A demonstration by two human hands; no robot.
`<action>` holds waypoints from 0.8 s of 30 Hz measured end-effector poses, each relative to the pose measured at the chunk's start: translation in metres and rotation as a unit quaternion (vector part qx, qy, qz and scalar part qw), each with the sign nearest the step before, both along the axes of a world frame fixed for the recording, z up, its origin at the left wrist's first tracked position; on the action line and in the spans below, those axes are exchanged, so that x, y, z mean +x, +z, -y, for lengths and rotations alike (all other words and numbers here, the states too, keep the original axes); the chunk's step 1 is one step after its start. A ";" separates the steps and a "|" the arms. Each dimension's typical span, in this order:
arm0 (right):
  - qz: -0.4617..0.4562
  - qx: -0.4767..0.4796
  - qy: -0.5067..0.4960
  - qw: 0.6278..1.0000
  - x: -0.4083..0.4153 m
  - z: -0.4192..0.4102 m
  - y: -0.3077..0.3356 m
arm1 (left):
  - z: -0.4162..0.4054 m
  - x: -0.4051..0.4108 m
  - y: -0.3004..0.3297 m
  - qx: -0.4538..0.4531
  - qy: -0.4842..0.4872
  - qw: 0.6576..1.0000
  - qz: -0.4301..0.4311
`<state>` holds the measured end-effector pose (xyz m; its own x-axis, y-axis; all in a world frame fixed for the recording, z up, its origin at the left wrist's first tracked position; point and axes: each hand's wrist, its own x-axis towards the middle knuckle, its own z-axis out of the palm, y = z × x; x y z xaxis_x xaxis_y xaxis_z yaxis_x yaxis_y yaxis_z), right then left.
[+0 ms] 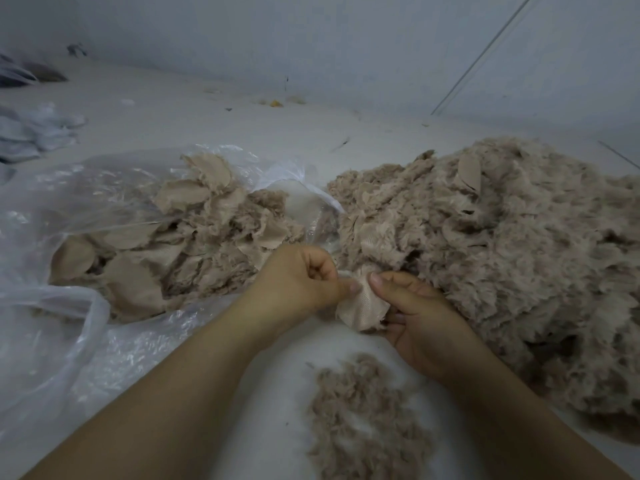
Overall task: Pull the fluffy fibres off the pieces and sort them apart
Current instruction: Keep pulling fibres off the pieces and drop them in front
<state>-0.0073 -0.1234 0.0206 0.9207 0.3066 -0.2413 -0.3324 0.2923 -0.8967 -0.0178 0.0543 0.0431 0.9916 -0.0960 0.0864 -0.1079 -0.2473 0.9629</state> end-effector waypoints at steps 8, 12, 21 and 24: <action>0.012 0.026 0.029 0.999 0.000 0.001 0.000 | 0.015 -0.003 -0.007 -0.008 -0.010 1.000 -0.010; 0.013 0.034 0.052 0.998 -0.002 0.003 0.000 | 0.016 -0.004 -0.006 -0.059 0.012 0.997 -0.043; 0.018 0.020 0.035 0.999 -0.001 0.001 0.002 | 0.012 0.001 -0.009 -0.094 0.021 0.994 -0.050; 0.029 0.033 0.044 0.998 -0.001 0.001 0.002 | 0.013 -0.001 -0.009 -0.073 0.015 0.997 -0.026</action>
<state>-0.0086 -0.1248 0.0224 0.9013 0.4004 -0.1654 -0.3077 0.3230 -0.8950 -0.0188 0.0416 0.0341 0.9973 -0.0572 0.0461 -0.0520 -0.1072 0.9929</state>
